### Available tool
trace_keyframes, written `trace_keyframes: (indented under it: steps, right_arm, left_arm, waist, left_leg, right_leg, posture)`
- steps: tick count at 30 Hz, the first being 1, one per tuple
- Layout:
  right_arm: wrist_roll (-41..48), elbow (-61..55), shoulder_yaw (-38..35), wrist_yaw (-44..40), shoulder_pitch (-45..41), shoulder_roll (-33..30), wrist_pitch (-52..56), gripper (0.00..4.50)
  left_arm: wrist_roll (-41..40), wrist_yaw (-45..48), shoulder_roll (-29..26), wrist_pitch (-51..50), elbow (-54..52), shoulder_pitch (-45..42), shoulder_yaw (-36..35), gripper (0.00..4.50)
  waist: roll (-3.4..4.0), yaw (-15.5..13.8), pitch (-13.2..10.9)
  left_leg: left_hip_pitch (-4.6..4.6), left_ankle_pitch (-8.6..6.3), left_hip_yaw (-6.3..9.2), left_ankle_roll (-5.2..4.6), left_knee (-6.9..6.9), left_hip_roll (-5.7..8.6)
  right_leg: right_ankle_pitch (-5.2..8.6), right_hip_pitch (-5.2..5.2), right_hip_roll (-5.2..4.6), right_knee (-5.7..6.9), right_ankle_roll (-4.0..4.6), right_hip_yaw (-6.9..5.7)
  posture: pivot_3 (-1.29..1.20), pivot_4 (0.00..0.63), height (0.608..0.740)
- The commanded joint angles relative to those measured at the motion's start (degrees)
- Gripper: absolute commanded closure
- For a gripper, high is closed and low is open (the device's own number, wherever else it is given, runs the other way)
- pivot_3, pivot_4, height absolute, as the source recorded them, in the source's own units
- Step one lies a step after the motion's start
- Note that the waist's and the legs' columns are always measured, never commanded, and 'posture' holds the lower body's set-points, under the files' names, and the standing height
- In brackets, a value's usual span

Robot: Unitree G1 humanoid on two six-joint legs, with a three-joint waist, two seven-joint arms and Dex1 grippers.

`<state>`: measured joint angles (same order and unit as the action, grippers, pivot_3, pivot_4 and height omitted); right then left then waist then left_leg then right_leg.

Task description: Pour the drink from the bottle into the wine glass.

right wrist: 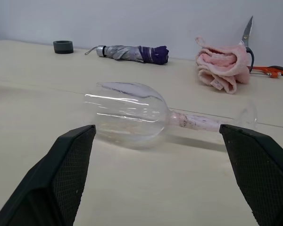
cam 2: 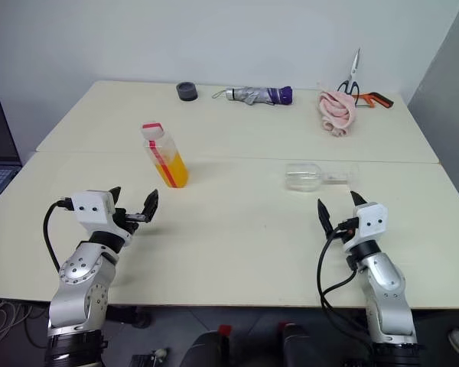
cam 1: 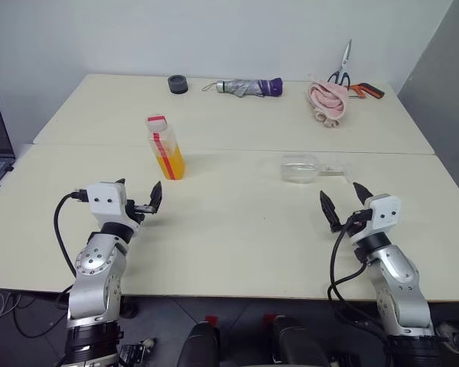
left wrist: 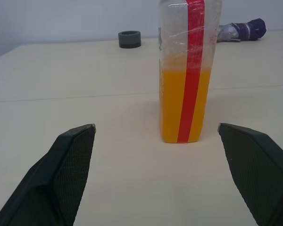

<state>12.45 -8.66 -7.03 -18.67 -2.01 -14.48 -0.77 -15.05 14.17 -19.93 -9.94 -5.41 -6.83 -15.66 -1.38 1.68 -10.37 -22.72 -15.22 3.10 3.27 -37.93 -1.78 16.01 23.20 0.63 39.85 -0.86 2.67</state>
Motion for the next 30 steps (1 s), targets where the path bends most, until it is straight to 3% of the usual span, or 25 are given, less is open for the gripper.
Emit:
trace_keyframes:
  steps: [1,11,19,30]
  right_arm:
    - [0.1,-0.9,-0.8,0.1,-0.9,-0.4,-0.6,0.00]
    - [0.1,-1.0,-0.1,-0.3,-0.5,-0.2,-0.4,0.00]
    - [1.7,-2.9,2.7,-5.7,0.0,-1.9,1.3,0.00]
    - [13.6,-15.7,8.5,-17.2,-4.3,-10.1,20.9,0.00]
  left_arm:
    - [0.8,-0.4,-0.3,1.4,-3.0,-0.3,-0.3,0.04]
    - [1.8,-0.7,-0.3,0.7,-3.6,-0.2,-0.1,0.04]
    - [-1.1,0.1,-0.2,1.0,-3.0,-1.2,-1.9,0.04]
    - [0.2,-3.5,-2.0,-7.1,-0.2,-7.6,-1.2,0.04]
  waist:
    - [0.00,0.0,0.0]
    - [0.00,0.0,0.0]
    - [0.00,0.0,0.0]
    - [-0.01,0.0,0.0]
  left_leg:
    - [0.00,0.00,0.00,0.00,0.00,0.00]
    - [0.00,0.00,0.00,0.00,0.00,0.00]
    - [0.00,0.00,0.01,0.00,0.00,0.00]
    - [-0.02,0.00,0.08,0.00,-0.03,0.00]
  right_leg:
    - [0.00,0.00,0.00,0.00,0.00,0.00]
    - [0.00,0.00,0.00,0.00,0.00,0.00]
    - [0.00,0.00,0.00,0.00,0.00,-0.01]
    - [0.00,-0.02,0.03,-0.01,-0.01,-0.06]
  posture:
    - [0.00,0.150,0.740]
    - [0.00,0.150,0.740]
    - [0.00,0.150,0.740]
    - [0.00,0.150,0.740]
